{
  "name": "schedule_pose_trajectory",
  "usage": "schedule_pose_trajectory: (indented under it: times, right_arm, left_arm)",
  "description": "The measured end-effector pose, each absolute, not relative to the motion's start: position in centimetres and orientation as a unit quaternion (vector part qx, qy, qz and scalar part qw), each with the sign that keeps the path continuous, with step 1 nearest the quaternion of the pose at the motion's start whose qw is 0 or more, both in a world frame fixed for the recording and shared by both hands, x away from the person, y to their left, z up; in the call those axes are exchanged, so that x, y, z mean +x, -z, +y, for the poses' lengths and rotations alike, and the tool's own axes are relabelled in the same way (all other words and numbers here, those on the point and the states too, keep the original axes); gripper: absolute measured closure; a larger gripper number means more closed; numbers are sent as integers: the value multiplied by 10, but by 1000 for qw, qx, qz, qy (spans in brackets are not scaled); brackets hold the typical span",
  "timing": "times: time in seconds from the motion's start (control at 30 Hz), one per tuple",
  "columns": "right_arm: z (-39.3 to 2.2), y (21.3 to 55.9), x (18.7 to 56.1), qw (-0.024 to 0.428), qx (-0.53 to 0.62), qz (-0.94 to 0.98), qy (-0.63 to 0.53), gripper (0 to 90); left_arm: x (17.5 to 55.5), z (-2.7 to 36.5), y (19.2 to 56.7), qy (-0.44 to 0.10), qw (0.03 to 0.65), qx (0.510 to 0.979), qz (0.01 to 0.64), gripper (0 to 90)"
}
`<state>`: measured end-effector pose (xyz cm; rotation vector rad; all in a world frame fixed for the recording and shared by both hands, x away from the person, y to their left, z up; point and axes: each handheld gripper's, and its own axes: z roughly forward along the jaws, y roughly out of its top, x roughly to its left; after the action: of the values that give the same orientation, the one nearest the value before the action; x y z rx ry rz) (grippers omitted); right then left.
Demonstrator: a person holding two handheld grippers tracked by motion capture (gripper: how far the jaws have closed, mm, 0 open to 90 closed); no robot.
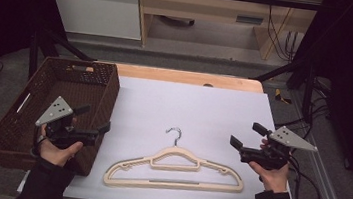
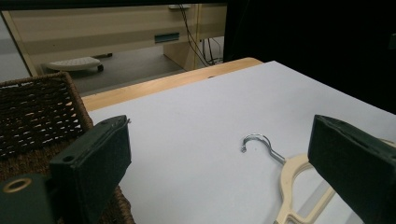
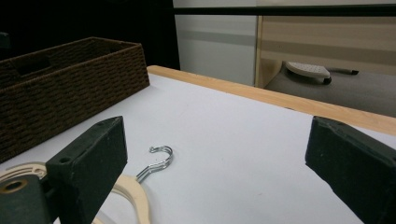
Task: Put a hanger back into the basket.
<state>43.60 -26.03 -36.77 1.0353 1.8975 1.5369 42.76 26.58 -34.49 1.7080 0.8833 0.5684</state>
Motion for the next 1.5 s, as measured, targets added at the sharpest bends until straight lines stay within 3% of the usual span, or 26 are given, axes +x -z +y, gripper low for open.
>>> schedule_pose_trajectory:
  times: [0.7, 1.5]
  right_arm:
    - [-241, 360, 434, 233, 367, 729, -529, 85]
    - [-149, 372, 472, 151, 312, 863, -367, 145]
  left_arm:
    - [428, 251, 350, -221, 524, 741, 356, 59]
    - [432, 231, 363, -201, 498, 771, 341, 59]
